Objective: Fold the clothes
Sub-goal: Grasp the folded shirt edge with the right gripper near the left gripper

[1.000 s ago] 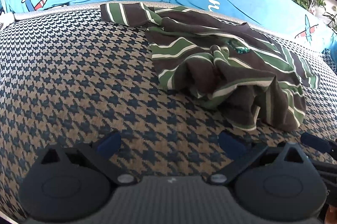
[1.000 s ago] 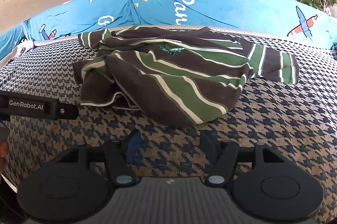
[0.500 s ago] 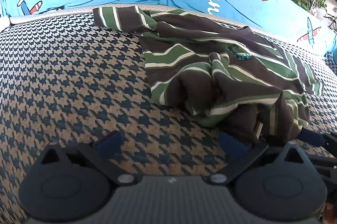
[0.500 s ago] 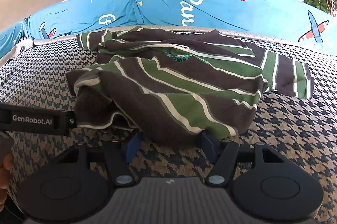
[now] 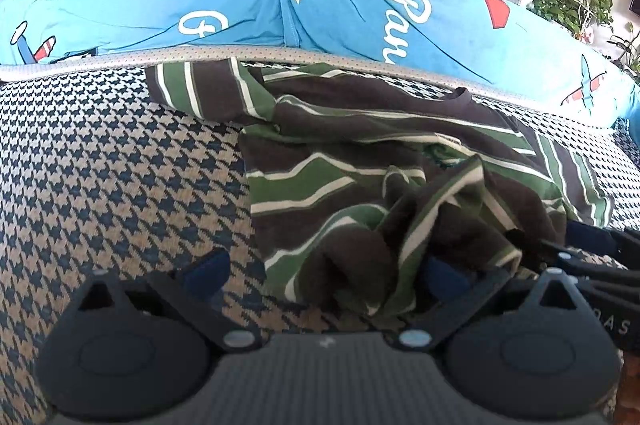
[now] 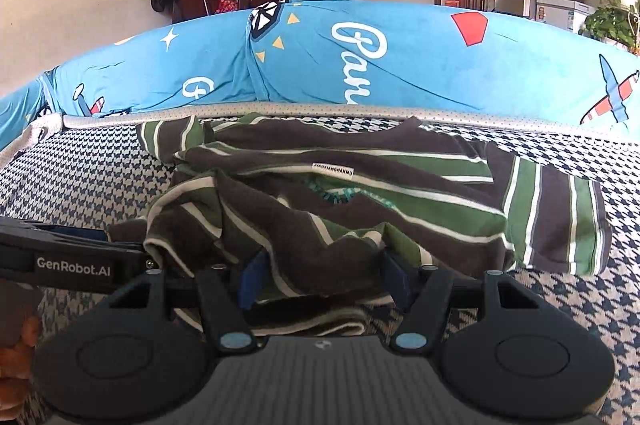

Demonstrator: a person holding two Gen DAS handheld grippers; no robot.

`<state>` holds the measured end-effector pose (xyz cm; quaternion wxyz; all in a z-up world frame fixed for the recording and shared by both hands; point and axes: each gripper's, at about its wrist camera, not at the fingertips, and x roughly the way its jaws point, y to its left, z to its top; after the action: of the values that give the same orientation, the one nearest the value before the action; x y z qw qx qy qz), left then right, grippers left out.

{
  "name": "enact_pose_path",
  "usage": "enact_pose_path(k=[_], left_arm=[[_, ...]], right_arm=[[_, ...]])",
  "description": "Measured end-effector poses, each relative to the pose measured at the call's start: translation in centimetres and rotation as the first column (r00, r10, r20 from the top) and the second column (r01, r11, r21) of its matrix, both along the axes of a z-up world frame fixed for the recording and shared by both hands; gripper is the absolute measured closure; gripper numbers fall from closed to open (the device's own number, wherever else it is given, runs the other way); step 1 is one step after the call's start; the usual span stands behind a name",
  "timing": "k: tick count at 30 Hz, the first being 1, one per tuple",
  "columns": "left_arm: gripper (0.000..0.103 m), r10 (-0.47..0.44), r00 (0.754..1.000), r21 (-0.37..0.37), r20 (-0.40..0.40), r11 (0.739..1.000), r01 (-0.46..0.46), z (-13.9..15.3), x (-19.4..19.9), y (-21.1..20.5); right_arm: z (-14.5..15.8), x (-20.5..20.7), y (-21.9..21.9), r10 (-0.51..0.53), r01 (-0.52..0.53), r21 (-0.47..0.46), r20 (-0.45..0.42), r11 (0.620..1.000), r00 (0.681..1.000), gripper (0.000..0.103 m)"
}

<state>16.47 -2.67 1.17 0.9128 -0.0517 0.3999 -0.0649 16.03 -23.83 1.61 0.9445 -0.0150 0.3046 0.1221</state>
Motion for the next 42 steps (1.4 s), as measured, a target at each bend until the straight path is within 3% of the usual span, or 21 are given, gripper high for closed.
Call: enact_pose_path(k=[14, 18, 26, 31, 37, 38, 42], left_arm=[[0.000, 0.005, 0.999, -0.018, -0.032, 1.000, -0.006, -0.7, 6.7, 0.1], [0.000, 0.024, 0.999, -0.026, -0.047, 0.999, -0.025, -1.3, 8.2, 0.4], [0.000, 0.053, 0.996, -0.030, -0.073, 0.998, -0.055, -2.4, 10.2, 0.8], [0.000, 0.054, 0.996, -0.009, -0.070, 0.998, -0.055, -2.6, 10.6, 0.3], [0.000, 0.053, 0.995, -0.036, -0.081, 0.998, -0.056, -2.3, 10.6, 0.4], [0.000, 0.055, 0.995, -0.048, -0.083, 0.997, -0.059, -2.1, 10.5, 0.6], [0.000, 0.051, 0.996, -0.076, -0.073, 0.995, -0.057, -1.1, 9.7, 1.0]], right_arm=[[0.2, 6.4, -1.2, -0.056, 0.060, 0.075, -0.058, 0.995, 0.997, 0.041], [1.4, 6.4, -2.0, -0.060, 0.061, 0.087, -0.019, 0.994, 0.998, 0.041], [2.3, 4.3, -1.6, 0.107, -0.106, 0.106, -0.008, 0.989, 0.994, 0.041], [1.4, 3.8, -0.2, 0.186, -0.182, 0.078, -0.045, 0.980, 0.982, 0.041], [-0.1, 3.5, 1.4, 0.232, -0.232, 0.008, -0.068, 0.973, 0.970, 0.041], [-0.5, 3.5, 1.7, 0.223, -0.224, -0.014, -0.075, 0.974, 0.972, 0.044], [-1.5, 4.3, 1.7, 0.195, -0.198, -0.014, -0.119, 0.980, 0.974, 0.081]])
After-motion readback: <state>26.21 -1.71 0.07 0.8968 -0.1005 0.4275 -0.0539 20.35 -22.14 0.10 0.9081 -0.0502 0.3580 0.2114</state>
